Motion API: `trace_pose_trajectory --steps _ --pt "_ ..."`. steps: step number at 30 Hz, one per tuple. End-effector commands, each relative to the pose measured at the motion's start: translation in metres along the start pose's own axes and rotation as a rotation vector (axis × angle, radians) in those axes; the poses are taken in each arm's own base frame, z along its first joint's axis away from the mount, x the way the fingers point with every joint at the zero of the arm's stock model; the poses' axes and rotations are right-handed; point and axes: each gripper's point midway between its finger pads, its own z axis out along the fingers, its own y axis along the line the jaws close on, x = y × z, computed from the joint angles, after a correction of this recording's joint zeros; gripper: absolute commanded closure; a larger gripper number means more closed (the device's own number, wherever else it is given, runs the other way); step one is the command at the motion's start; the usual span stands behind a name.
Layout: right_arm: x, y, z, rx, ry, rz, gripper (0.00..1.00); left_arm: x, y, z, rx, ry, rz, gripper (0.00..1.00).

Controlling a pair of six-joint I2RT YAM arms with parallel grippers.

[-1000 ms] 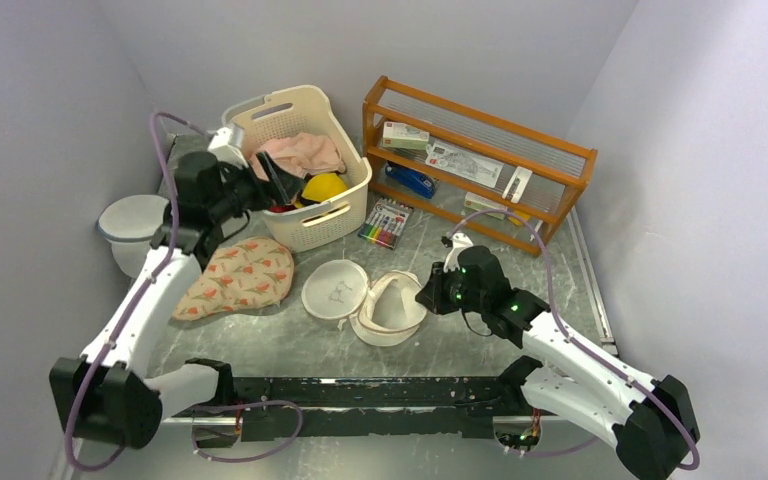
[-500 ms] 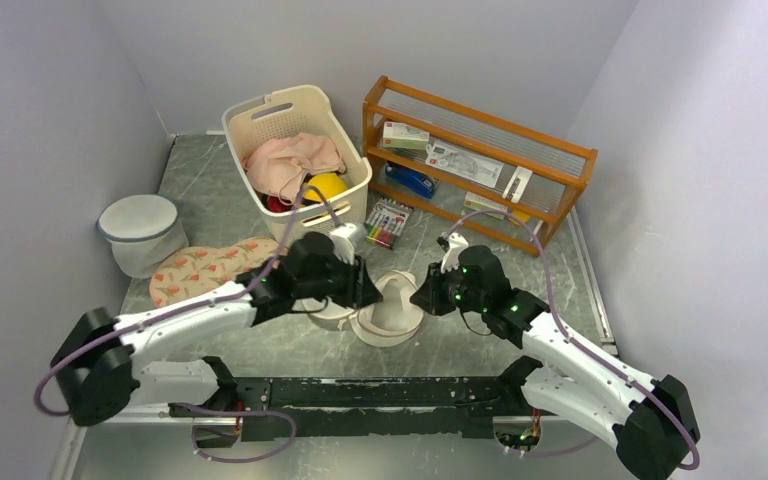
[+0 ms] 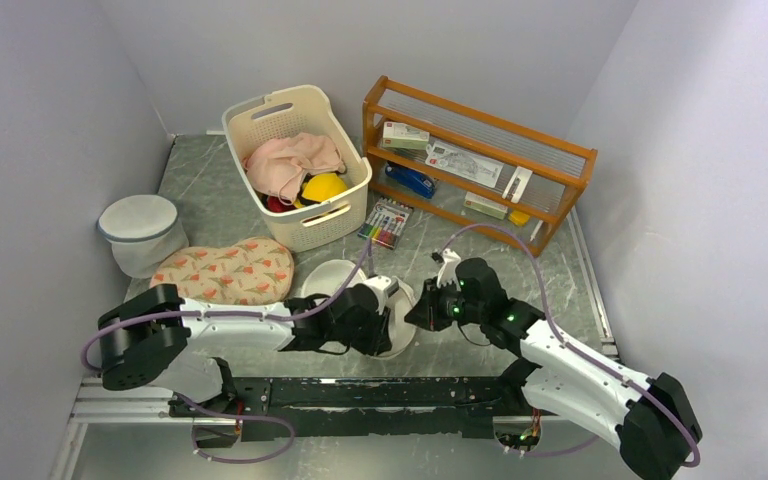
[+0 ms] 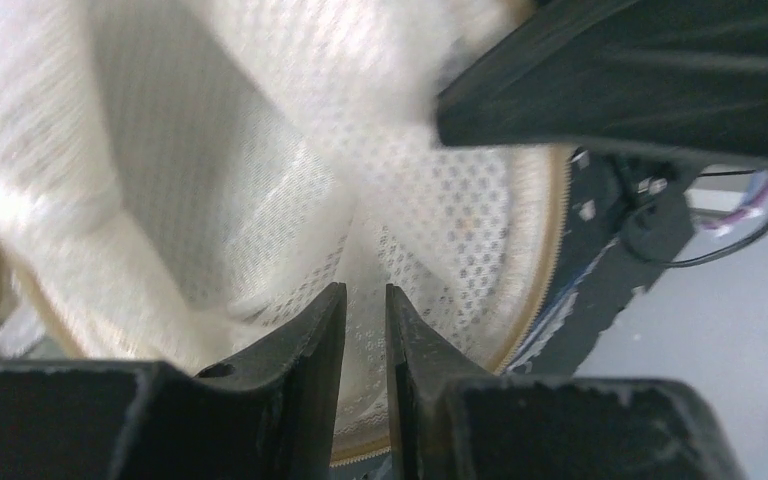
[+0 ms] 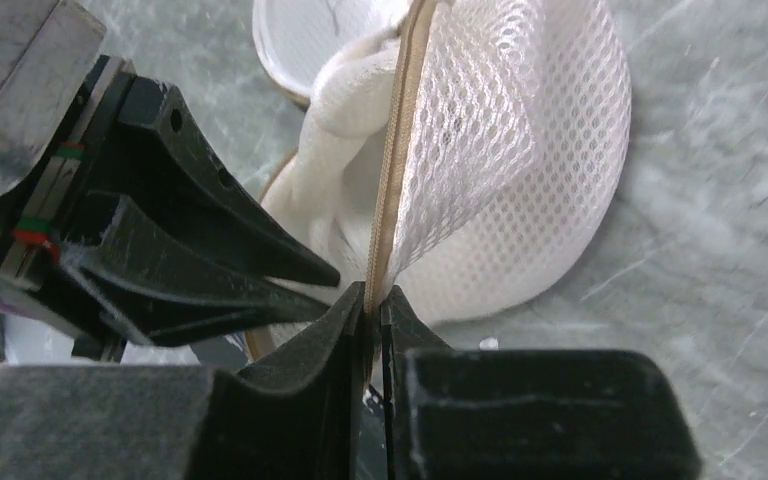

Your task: Unzip the laundry bag and remove the bra

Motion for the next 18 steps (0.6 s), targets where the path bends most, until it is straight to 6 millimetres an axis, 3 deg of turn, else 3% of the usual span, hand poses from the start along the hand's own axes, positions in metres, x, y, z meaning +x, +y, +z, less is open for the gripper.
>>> trace_pose_trajectory --steps 1,5,9,14,18 --pt "0.018 0.004 0.005 -0.045 0.035 0.054 0.90 0.011 0.016 -0.004 -0.073 -0.045 -0.069 0.68" --pt "0.032 -0.006 0.011 -0.019 0.080 0.072 0.90 0.013 0.022 -0.012 -0.092 -0.064 -0.078 0.65" --pt "0.029 -0.008 0.010 0.009 0.073 0.057 0.90 0.012 0.022 -0.019 -0.088 -0.079 -0.091 0.60" --pt "0.012 -0.026 0.003 0.150 0.006 0.062 0.90 -0.012 0.020 -0.035 -0.117 -0.156 -0.073 0.33" --pt "0.002 -0.037 -0.001 0.234 -0.027 0.071 0.90 -0.036 0.027 -0.053 -0.205 -0.219 -0.055 0.20"
